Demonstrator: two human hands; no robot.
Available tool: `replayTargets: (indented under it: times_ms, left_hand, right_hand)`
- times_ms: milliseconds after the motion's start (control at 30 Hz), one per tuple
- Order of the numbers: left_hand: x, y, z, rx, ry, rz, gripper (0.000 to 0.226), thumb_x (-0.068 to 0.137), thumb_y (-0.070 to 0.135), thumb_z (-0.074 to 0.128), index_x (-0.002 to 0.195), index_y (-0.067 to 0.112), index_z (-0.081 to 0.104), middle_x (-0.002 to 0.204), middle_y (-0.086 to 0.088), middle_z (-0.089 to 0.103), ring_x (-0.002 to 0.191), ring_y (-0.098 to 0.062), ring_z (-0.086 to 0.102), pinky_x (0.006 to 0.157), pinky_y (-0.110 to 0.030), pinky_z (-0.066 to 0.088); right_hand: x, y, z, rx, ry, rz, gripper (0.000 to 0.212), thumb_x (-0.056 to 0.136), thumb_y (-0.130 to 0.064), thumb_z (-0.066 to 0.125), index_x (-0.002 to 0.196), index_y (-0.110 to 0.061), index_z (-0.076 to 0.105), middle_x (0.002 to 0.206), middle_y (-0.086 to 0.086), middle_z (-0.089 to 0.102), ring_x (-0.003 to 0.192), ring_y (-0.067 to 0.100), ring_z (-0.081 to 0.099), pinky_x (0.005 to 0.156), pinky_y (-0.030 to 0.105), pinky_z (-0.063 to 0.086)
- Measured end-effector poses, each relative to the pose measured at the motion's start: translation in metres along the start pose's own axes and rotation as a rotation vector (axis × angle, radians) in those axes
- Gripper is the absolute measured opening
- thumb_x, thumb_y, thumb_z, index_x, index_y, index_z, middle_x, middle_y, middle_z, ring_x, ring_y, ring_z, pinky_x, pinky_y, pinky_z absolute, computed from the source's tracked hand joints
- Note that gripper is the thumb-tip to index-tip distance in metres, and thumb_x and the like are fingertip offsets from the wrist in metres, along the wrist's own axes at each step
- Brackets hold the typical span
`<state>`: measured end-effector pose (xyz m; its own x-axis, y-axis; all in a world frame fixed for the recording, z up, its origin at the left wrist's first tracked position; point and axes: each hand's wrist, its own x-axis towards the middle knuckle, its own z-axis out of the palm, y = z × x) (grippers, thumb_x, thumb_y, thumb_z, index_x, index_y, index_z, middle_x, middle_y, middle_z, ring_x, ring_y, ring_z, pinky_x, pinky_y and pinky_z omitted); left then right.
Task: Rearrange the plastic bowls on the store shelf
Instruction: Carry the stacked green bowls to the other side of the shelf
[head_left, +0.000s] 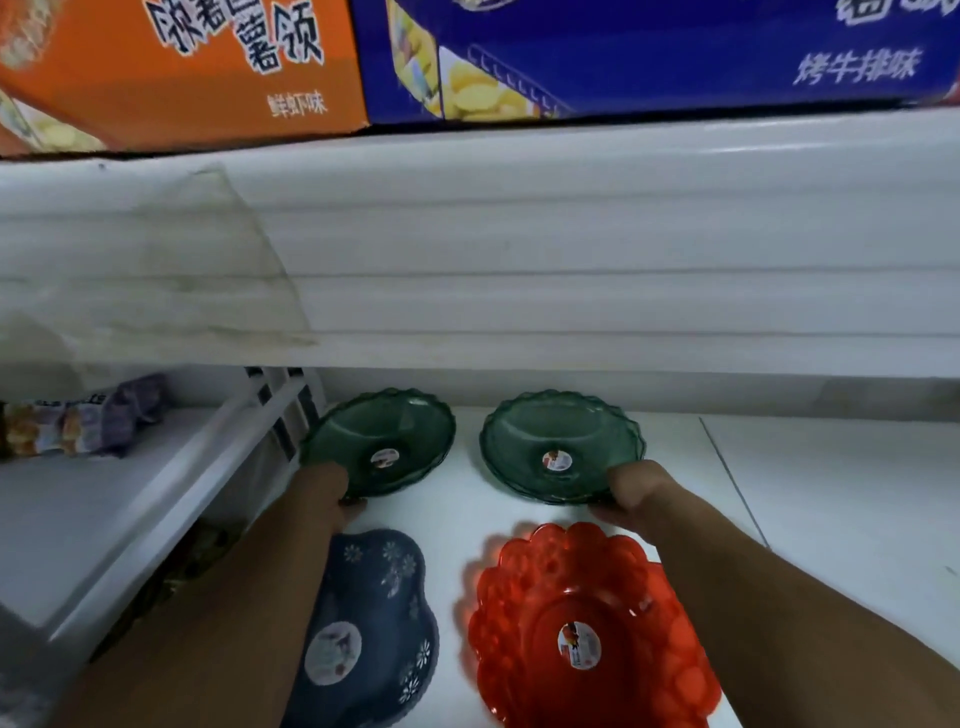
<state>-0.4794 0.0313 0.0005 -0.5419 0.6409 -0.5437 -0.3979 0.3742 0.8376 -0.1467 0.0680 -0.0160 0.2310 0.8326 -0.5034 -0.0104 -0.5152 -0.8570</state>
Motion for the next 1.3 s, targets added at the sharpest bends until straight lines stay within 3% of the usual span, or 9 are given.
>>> replayTargets:
  times_ms: [100, 233, 367, 433, 533, 800, 1000, 1167, 1300]
  left_hand:
    - [0.009, -0.001, 0.001, -0.041, -0.061, -0.06, 0.039, 0.097, 0.006, 0.056, 0.135, 0.002, 0.053, 0.141, -0.024, 0.051, 0.126, -0.041, 0.051, 0.096, -0.049, 0.051]
    - [0.016, 0.0, -0.002, 0.002, -0.056, -0.049, 0.034, 0.094, 0.007, 0.061, 0.128, 0.002, 0.06, 0.132, -0.023, 0.059, 0.115, -0.04, 0.057, 0.073, -0.043, 0.058]
    - [0.003, 0.004, -0.004, 0.032, -0.035, -0.031, 0.031, 0.092, 0.013, 0.065, 0.122, 0.003, 0.063, 0.121, -0.021, 0.061, 0.095, -0.035, 0.059, 0.044, -0.038, 0.059]
    - [-0.008, 0.008, -0.005, 0.031, -0.032, -0.022, 0.032, 0.091, 0.015, 0.067, 0.121, 0.003, 0.065, 0.123, -0.021, 0.062, 0.102, -0.036, 0.061, 0.051, -0.036, 0.061]
    - [-0.033, 0.009, -0.003, 0.012, -0.044, -0.02, 0.033, 0.09, 0.014, 0.068, 0.12, 0.002, 0.065, 0.122, -0.023, 0.064, 0.105, -0.036, 0.064, 0.069, -0.039, 0.059]
    - [-0.133, -0.029, 0.021, 0.093, -0.06, 0.036, 0.033, 0.095, 0.008, 0.059, 0.124, -0.008, 0.058, 0.106, -0.021, 0.065, 0.072, -0.029, 0.059, 0.091, -0.046, 0.055]
    - [-0.189, -0.061, 0.044, 0.178, -0.071, 0.07, 0.028, 0.084, -0.002, 0.067, 0.112, -0.006, 0.064, 0.108, -0.023, 0.069, 0.071, -0.03, 0.069, 0.046, -0.03, 0.059]
    - [-0.22, -0.078, 0.081, 0.14, -0.133, 0.04, 0.017, 0.086, -0.005, 0.062, 0.103, -0.004, 0.06, 0.087, -0.022, 0.066, 0.07, -0.032, 0.067, 0.047, -0.043, 0.058]
    - [-0.234, -0.088, 0.11, 0.17, -0.2, 0.048, 0.017, 0.091, 0.0, 0.055, 0.108, -0.002, 0.058, 0.086, -0.02, 0.067, 0.075, -0.028, 0.07, 0.062, -0.036, 0.062]
  right_hand:
    - [0.004, 0.0, 0.002, -0.064, -0.029, 0.048, 0.013, 0.093, 0.002, 0.057, 0.101, 0.005, 0.066, 0.106, 0.027, 0.072, 0.086, 0.04, 0.073, 0.077, 0.052, 0.063]
    - [-0.002, -0.007, -0.002, -0.042, -0.014, 0.052, 0.011, 0.092, 0.006, 0.053, 0.088, 0.002, 0.062, 0.091, 0.024, 0.07, 0.073, 0.036, 0.07, 0.053, 0.038, 0.059]
    - [-0.003, -0.014, -0.016, 0.034, 0.008, -0.007, 0.013, 0.091, 0.006, 0.051, 0.09, 0.0, 0.063, 0.092, 0.021, 0.071, 0.082, 0.038, 0.074, 0.078, 0.047, 0.063]
    - [-0.008, -0.016, -0.028, 0.086, 0.01, -0.025, 0.013, 0.091, 0.003, 0.05, 0.094, 0.0, 0.063, 0.092, 0.02, 0.072, 0.076, 0.035, 0.074, 0.081, 0.046, 0.063]
    - [-0.025, -0.019, -0.053, 0.131, 0.003, -0.043, 0.009, 0.091, 0.0, 0.053, 0.091, -0.002, 0.062, 0.097, 0.02, 0.072, 0.077, 0.032, 0.074, 0.063, 0.037, 0.065]
    - [-0.08, -0.004, -0.149, 0.244, 0.028, -0.007, 0.021, 0.088, 0.001, 0.056, 0.107, 0.005, 0.061, 0.103, 0.025, 0.07, 0.093, 0.039, 0.073, 0.053, 0.033, 0.063]
    - [-0.107, 0.016, -0.23, 0.251, 0.115, 0.017, 0.013, 0.091, -0.004, 0.053, 0.097, 0.006, 0.059, 0.083, 0.023, 0.07, 0.064, 0.036, 0.072, 0.077, 0.047, 0.063]
    - [-0.128, 0.029, -0.28, 0.317, 0.206, -0.006, 0.01, 0.091, -0.003, 0.053, 0.091, 0.004, 0.059, 0.084, 0.023, 0.069, 0.058, 0.033, 0.07, 0.063, 0.041, 0.064]
    - [-0.14, 0.038, -0.308, 0.336, 0.299, -0.008, 0.012, 0.091, -0.005, 0.052, 0.089, 0.003, 0.061, 0.079, 0.021, 0.071, 0.049, 0.029, 0.07, 0.08, 0.049, 0.062]
